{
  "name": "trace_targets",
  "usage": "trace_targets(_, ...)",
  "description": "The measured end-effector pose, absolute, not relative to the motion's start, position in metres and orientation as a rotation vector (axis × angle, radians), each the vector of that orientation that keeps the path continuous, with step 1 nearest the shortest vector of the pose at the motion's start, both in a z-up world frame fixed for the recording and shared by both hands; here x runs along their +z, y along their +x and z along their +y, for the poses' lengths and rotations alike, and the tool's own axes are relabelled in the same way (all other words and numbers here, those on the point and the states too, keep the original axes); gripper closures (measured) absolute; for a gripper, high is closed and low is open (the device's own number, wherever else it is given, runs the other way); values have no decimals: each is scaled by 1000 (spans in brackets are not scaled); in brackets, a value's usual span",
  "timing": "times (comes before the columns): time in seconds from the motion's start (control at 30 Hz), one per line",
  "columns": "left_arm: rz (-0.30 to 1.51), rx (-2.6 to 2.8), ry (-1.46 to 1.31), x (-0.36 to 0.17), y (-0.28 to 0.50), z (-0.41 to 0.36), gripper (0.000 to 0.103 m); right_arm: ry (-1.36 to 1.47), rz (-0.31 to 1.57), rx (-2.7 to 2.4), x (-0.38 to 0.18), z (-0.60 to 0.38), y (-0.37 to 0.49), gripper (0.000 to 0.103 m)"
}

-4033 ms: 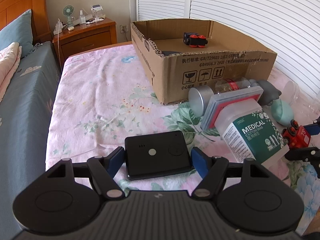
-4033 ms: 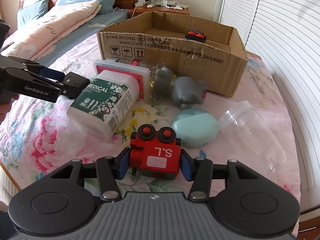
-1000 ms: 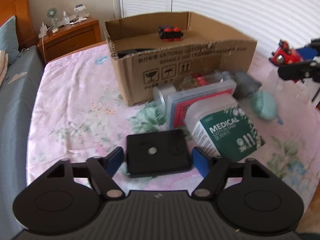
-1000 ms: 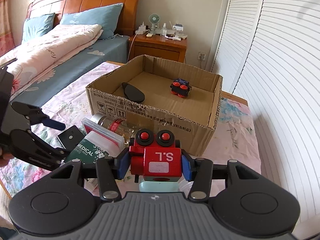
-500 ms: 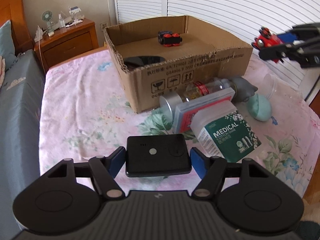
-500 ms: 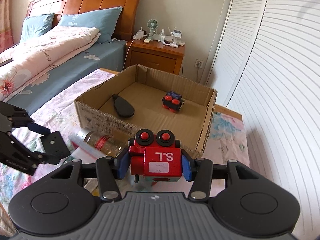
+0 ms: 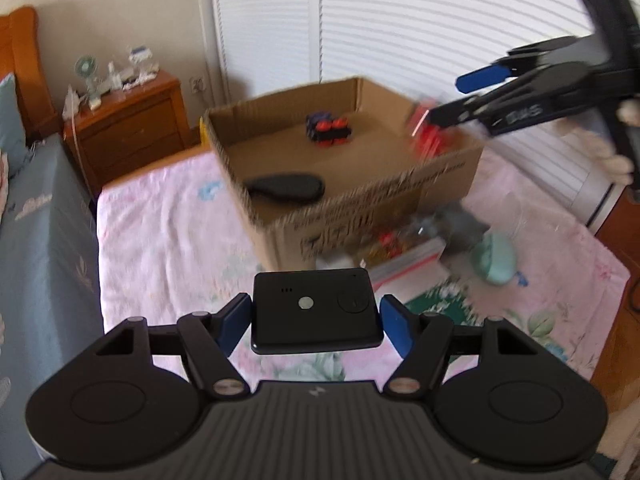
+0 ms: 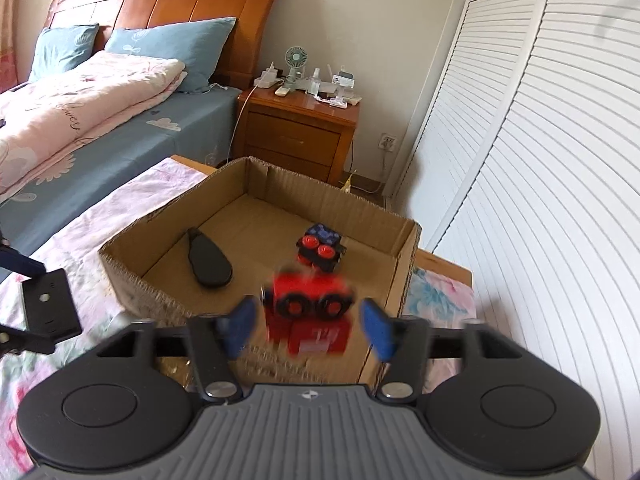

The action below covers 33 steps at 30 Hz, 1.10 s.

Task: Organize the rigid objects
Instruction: 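Open right gripper to drop the red car while left gripper releases the black case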

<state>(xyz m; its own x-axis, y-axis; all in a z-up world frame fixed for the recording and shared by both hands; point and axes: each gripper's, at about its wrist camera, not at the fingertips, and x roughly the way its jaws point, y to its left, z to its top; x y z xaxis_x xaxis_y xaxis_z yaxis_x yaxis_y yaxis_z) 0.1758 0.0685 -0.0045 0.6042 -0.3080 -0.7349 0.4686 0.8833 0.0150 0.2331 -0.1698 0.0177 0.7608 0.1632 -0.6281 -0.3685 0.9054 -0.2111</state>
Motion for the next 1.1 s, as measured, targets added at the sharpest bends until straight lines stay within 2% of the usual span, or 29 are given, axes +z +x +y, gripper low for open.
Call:
trace_targets(0.27,736,-501,240,27,200,47,33,-302,623,299,21,-174,223,17)
trace_targets(0.47,717,-499,246,33,251,25,33,-266,628,295,20,-186,206,17)
trace_targets(0.93,864,-392,249,-26,374,-8,33,-241,631,279,21,-201,182,16)
trace_targets(1.1,891,-338,230,-40,391,-6,32,-230,632,266,22,-205,181,11)
